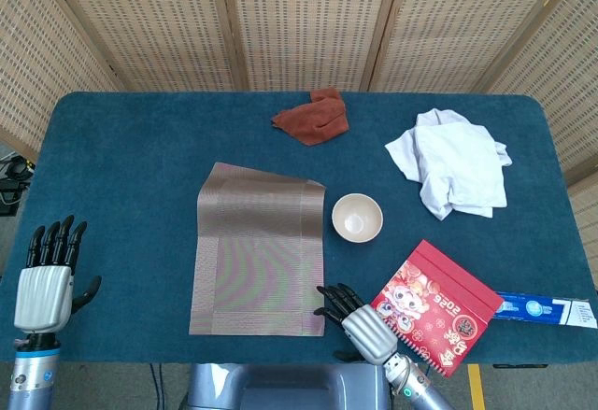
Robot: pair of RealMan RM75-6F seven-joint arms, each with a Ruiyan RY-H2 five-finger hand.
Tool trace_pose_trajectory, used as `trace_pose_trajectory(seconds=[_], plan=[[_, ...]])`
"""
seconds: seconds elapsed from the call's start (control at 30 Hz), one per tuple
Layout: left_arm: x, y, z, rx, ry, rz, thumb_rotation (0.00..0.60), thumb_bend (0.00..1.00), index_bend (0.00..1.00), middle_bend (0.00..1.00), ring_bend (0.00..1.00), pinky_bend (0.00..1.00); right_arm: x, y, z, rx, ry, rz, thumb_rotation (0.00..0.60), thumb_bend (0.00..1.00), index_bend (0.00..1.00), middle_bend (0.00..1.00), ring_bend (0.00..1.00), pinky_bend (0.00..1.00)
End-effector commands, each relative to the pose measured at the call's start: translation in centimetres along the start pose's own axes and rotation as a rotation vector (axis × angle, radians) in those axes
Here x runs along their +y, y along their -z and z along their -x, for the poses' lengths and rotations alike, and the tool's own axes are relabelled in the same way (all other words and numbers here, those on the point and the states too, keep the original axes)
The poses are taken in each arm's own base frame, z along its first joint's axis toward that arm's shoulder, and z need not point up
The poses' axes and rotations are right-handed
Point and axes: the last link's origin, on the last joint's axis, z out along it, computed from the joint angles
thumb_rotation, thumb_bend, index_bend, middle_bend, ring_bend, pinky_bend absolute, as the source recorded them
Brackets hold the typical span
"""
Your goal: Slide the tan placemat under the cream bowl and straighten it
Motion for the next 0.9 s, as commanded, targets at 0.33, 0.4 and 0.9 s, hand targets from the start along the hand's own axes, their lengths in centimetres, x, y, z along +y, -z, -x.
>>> trace_pose_trajectory(seconds=[0.33, 0.4, 0.9], plan=[[0.3, -0.1, 0.2, 0.001, 0.006, 0.006, 0.600, 0.24, 0.05, 0.00, 0.00, 0.00, 0.1, -1.7, 0.4, 0.050, -0.002, 0.030, 0.600, 0.29, 0.27, 0.00, 0.00, 0.00], [0.2, -0.2, 0.4, -0.003, 0.006, 0.005, 0.600, 0.24, 0.05, 0.00, 0.00, 0.00, 0.1, -2.3, 0.5, 0.075, -0.005, 0.042, 0.600, 0.29, 0.28, 0.00, 0.00, 0.00], [0.1, -0.4, 0.5, -0.008, 0.024, -0.003, 0.600, 0.24, 0.05, 0.00, 0.00, 0.00, -0.6, -4.2, 1.1, 0.145, -0.041, 0.064, 0.600, 0.40, 0.35, 0.03, 0.00, 0.00]])
